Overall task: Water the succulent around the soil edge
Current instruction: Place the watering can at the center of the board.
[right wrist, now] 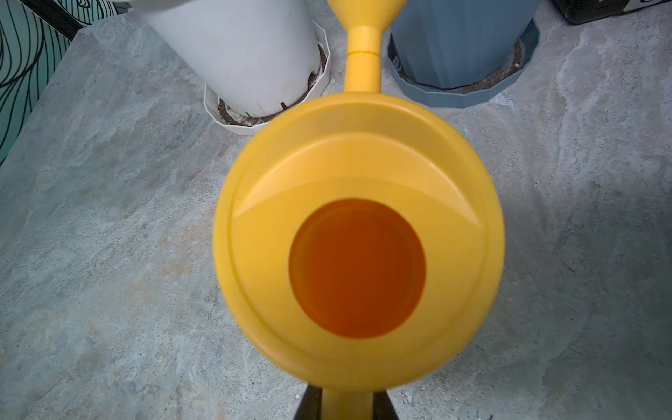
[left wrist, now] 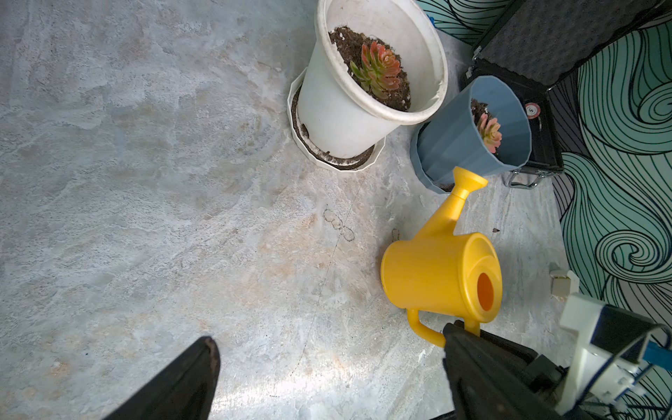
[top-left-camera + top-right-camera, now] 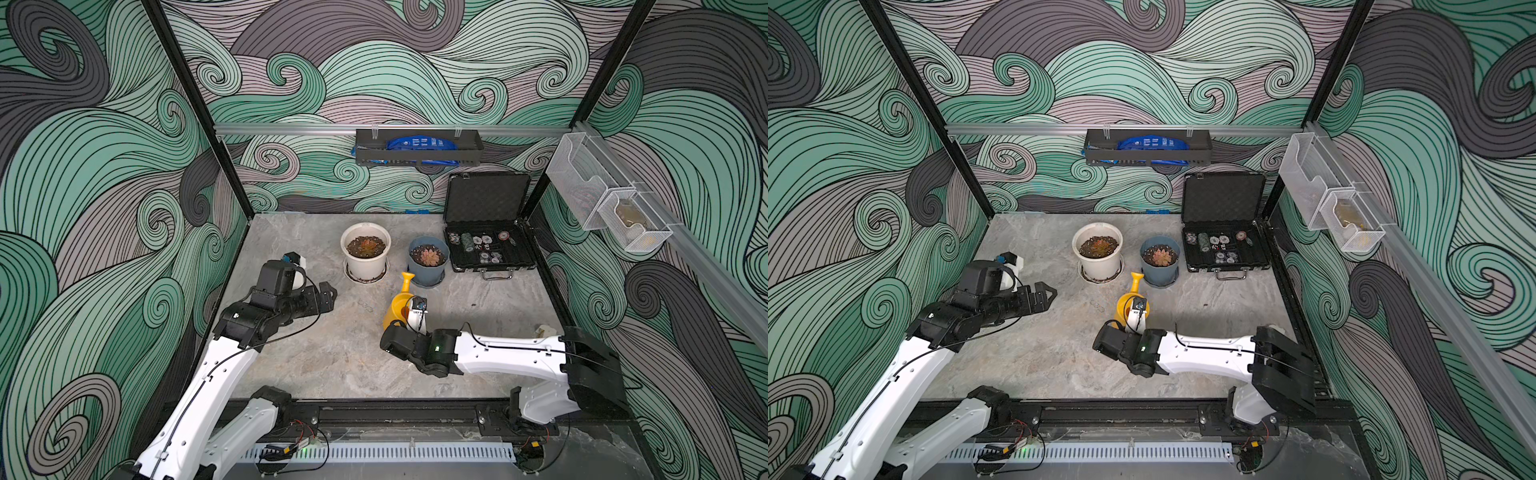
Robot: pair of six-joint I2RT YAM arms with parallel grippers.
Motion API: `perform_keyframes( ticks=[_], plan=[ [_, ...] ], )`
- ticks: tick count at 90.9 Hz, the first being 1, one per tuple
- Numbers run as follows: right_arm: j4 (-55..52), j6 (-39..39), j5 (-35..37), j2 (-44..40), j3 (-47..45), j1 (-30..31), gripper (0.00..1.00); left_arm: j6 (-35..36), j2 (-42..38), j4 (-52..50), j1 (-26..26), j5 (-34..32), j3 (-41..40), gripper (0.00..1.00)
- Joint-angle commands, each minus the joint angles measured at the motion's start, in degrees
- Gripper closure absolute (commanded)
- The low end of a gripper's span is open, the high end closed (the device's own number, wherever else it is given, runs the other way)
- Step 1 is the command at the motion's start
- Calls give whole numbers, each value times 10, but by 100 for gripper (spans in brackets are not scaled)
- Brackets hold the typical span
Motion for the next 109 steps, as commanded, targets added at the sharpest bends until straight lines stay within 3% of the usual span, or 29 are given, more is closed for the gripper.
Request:
perform_keyframes(
  ticks=[1,15,23,31,53,75,91,109],
  plan=[
    [3,7,10,12,14,3,89,4,-9,0,-1,2,11,1],
    [2,6,11,22,21,4,88,4,-9,0,-1,1,11,1],
    [7,5,14,21,17,7,71,4,-9,0,-2,1,11,1],
    [9,4,16,21,17,9,63,4,-9,0,-2,2,11,1],
    [0,4,27,24,25,20,53,4,-9,0,-2,3,11,1],
    [-41,27,134,5,51,71,36,-1,-21,-2,-2,-3,12,1],
    [-32,29,191,-62,25,77,31,1,-38,-4,-10,-5,19,1],
    [42,-81,239,-163,-14,74,22,14,-98,-3,-24,-51,19,1]
  ],
)
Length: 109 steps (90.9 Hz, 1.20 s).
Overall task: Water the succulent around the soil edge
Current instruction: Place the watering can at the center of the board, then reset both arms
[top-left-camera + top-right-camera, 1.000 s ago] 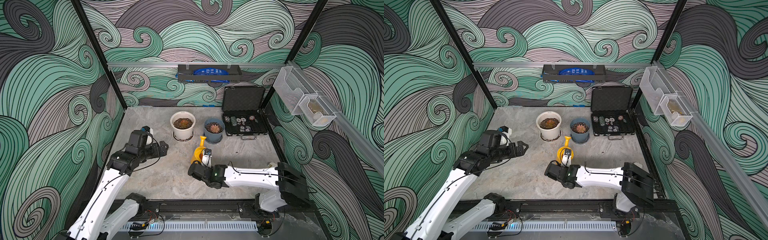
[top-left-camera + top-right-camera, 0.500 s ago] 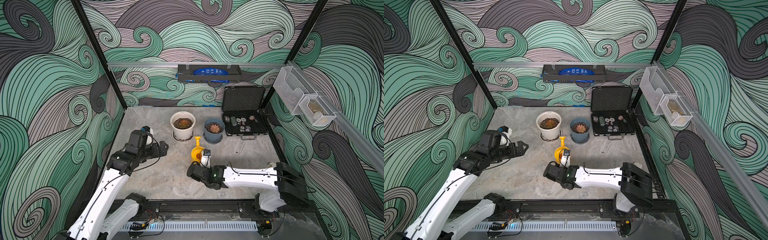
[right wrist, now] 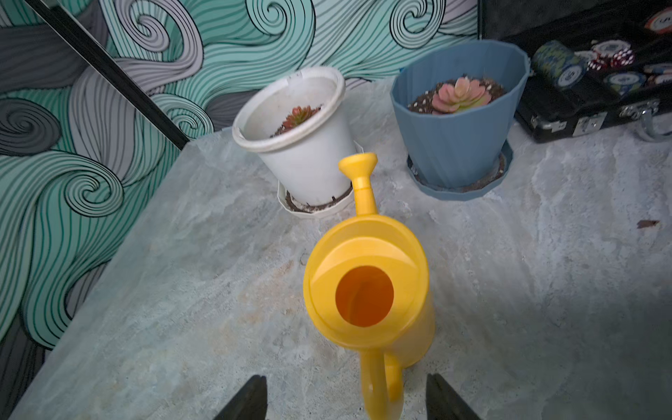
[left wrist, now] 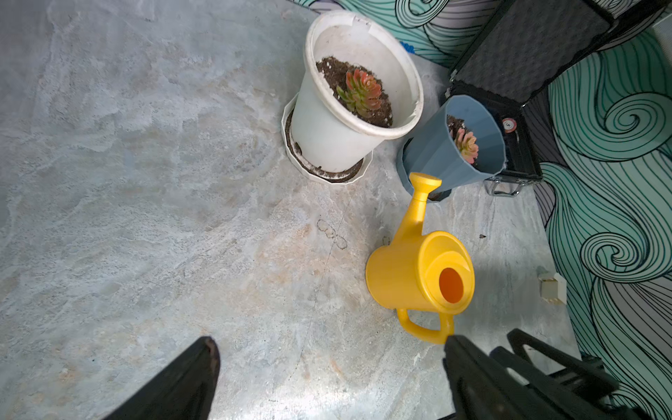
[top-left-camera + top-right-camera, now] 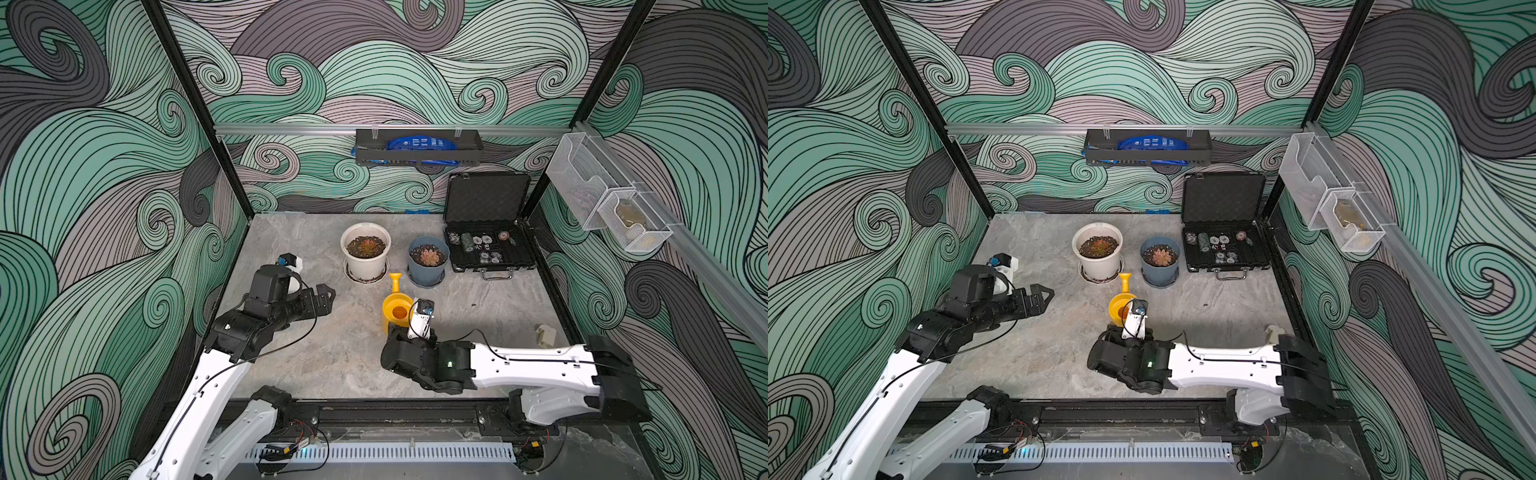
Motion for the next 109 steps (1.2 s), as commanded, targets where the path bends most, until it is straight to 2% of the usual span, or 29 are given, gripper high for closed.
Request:
perform_keyframes(
  ticks=[1,8,17,22,32,40,47,56,69,82,92,98,109],
  plan=[
    [53,-81,65,-44,-21,-4,21,13,-32,-2,-8,-31,20,1],
    [92,-156,80,-78,-38,-11,18,10,-29,-12,-9,-49,28,1],
    [83,-210,84,-119,-32,-42,2,-3,-29,-23,-9,-63,45,1],
    [111,-268,65,-145,-38,-71,1,-13,-30,-24,-9,-61,58,1],
    [225,-380,-17,-215,-80,-152,1,-46,-28,-20,-9,-64,94,1],
    [314,-428,-111,-267,-119,-235,1,-62,-22,7,-9,-57,113,1],
    [340,-435,-207,-278,-125,-317,1,-64,-12,46,-10,-51,122,1],
    [321,-426,-276,-243,-93,-415,1,-46,9,105,-10,-57,133,1],
    [308,-433,-294,-180,-59,-504,1,-14,41,177,-10,-112,139,1],
    [396,-456,-319,-169,-113,-579,1,58,64,302,-10,-174,90,1],
    [474,-472,-355,-169,-175,-645,1,99,79,377,-10,-289,40,1],
    [518,-502,-371,-168,-210,-670,1,144,88,448,-10,-327,-1,1],
    [619,-624,-368,-178,-286,-676,1,208,106,547,-10,-380,-76,1]
  ],
)
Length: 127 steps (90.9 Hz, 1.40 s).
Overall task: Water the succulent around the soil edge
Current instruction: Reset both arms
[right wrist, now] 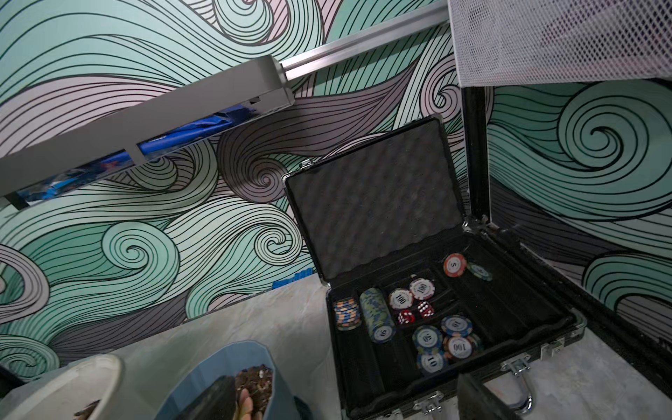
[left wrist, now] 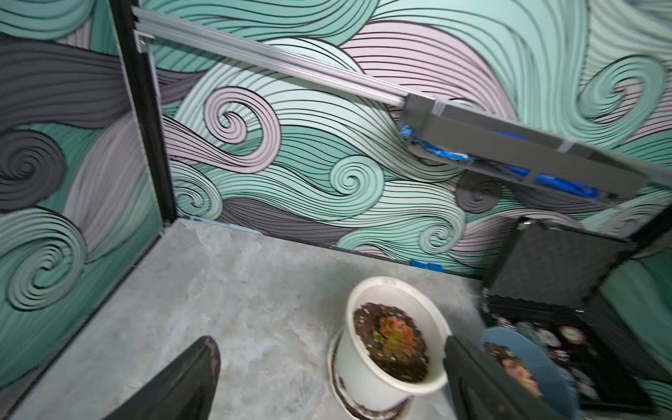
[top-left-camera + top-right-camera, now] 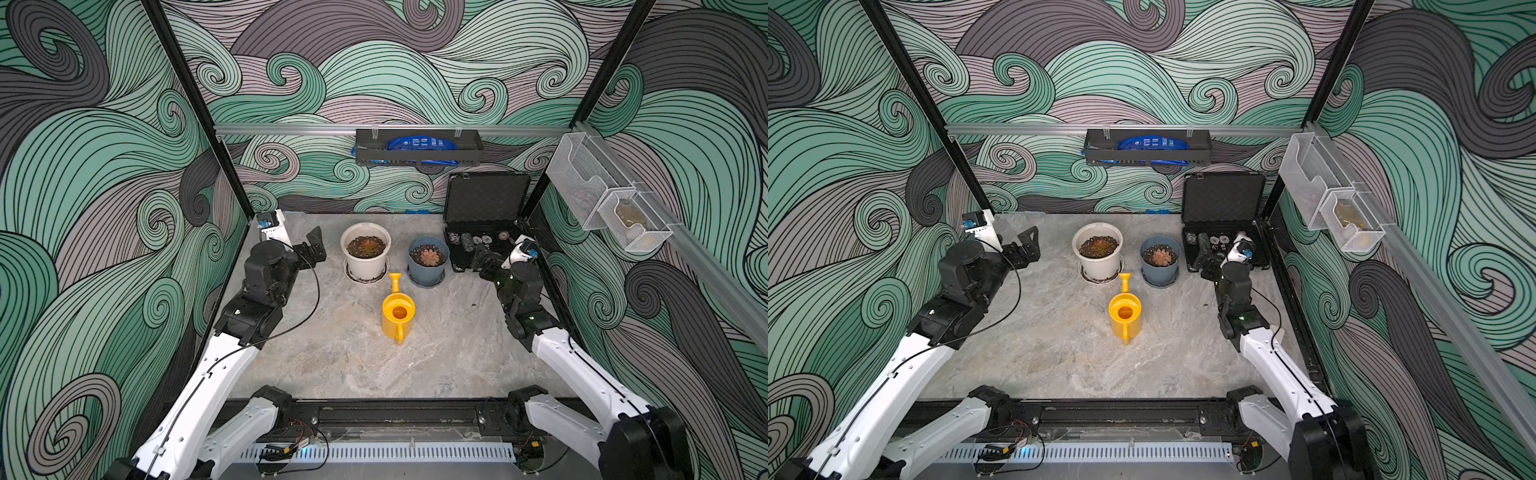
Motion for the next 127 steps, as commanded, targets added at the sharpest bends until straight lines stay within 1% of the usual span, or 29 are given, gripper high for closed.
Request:
perform_keyframes(
  ticks=[1,8,15,18,26,32,45,52,59,62,71,79,83,88,95,105,114,121,127],
  plan=[
    [140,-135,-28,-14,-56,-3,1,91,16,136,-3,-104,-46,1],
    [191,-160,-5,-41,-116,-2,1,116,20,163,2,-119,-93,1],
    [255,-196,-27,-70,-181,-2,1,154,12,187,9,-116,-147,1],
    [277,-202,-29,-80,-203,-2,1,165,7,200,12,-128,-169,1],
    [287,-199,-19,-90,-224,-2,1,165,-13,219,20,-147,-237,1],
    [288,-197,-21,-73,-226,-2,1,158,-17,237,20,-158,-262,1],
    [298,-177,-6,-41,-235,-2,1,150,-4,238,21,-176,-275,1],
    [314,-181,4,-32,-244,-2,1,160,7,268,22,-190,-297,1],
    [335,-185,6,-22,-253,-4,1,165,32,289,27,-190,-304,1],
    [346,-186,0,-15,-256,-6,1,163,49,293,31,-186,-306,1],
    [381,-195,-47,12,-260,-27,1,156,102,311,39,-176,-311,1],
    [409,-179,-81,52,-254,-51,1,127,140,322,50,-174,-312,1],
    [440,-171,-97,79,-258,-63,1,118,154,336,55,-166,-317,1],
    [508,-165,-107,111,-269,-75,1,118,172,361,60,-165,-323,1],
    [574,-163,-113,136,-284,-80,1,124,197,405,68,-165,-325,1],
    [592,-151,-126,153,-280,-88,1,129,210,446,77,-135,-330,1],
    [609,-160,-133,177,-275,-90,1,138,223,469,83,-105,-331,1],
    [640,-166,-143,205,-274,-94,1,140,232,480,95,-90,-327,1],
    [673,-169,-149,241,-272,-93,1,128,245,512,111,-77,-338,1]
  ],
)
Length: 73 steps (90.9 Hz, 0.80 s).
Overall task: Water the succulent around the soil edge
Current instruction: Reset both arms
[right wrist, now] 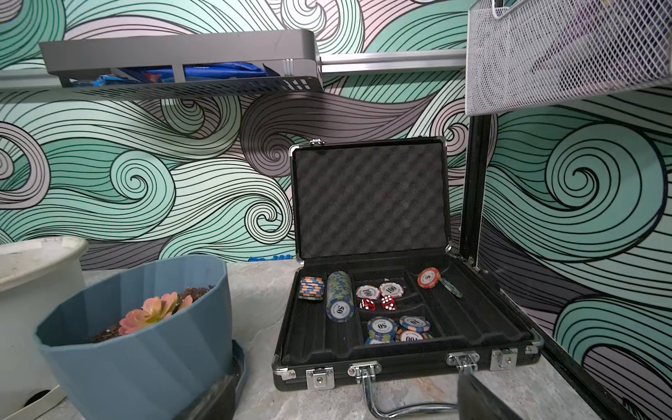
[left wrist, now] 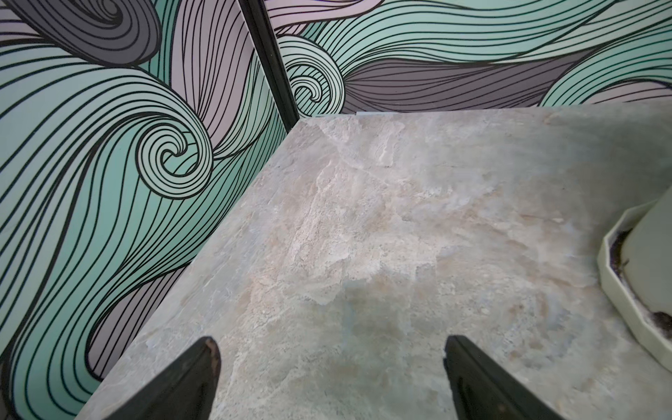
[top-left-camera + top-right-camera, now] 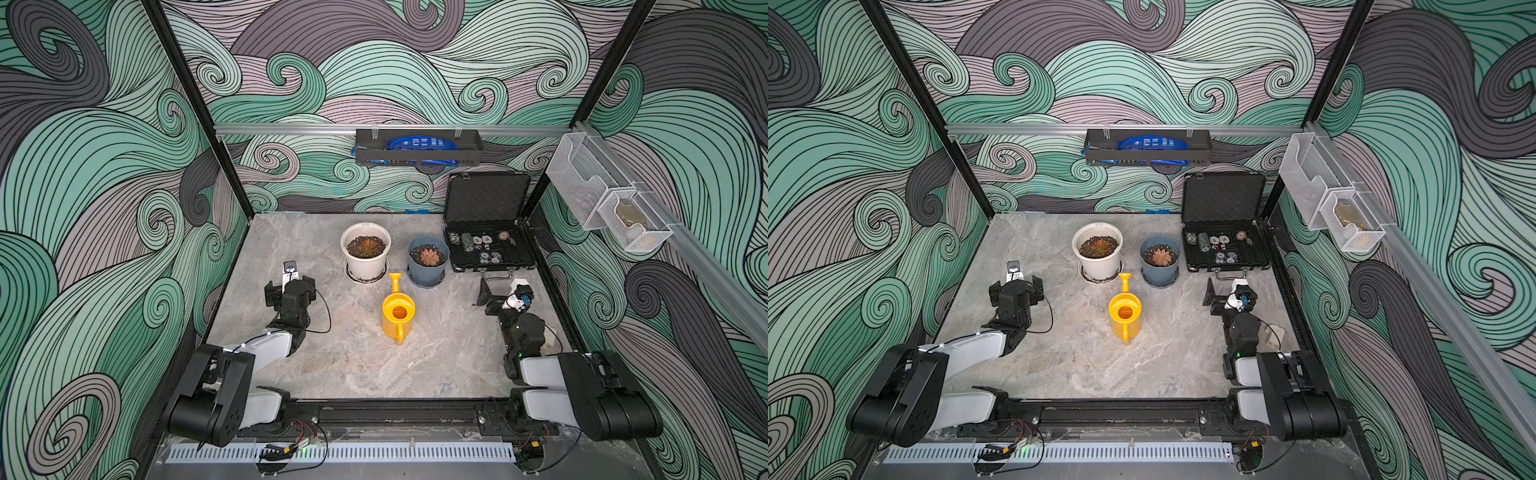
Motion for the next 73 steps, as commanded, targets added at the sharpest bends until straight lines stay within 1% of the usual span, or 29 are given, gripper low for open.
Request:
perform_keyframes(
  ticks=[1,9,14,18,21,28,31,34,39,45,50,63,73],
  plan=[
    [87,-6,-24,47,7,-3,1,-10,20,72,25,37,-8,1],
    [145,-11,-37,89,-1,-3,1,-20,39,69,36,40,1,2],
    [179,-20,-52,121,1,-3,1,-6,54,87,37,69,2,3],
    [193,-24,-60,140,7,-3,1,6,64,80,37,99,8,5],
    [177,-22,-55,134,10,-2,1,13,79,87,37,120,10,5],
    [124,-17,-46,120,27,-4,1,32,116,133,38,141,3,5],
    [121,-17,-42,125,33,-4,1,44,125,125,38,150,12,5],
    [113,-14,-32,128,40,-4,1,39,130,104,38,146,25,2],
    [79,-7,-20,122,52,-3,1,31,128,80,40,146,37,1],
    [56,-10,-4,124,66,2,1,29,128,78,43,151,40,1],
    [14,-16,1,123,87,8,1,31,131,81,45,158,41,1],
    [15,-19,7,125,89,13,1,30,134,87,50,167,41,1],
    [17,-20,3,123,87,13,1,35,143,133,50,167,29,1]
  ],
)
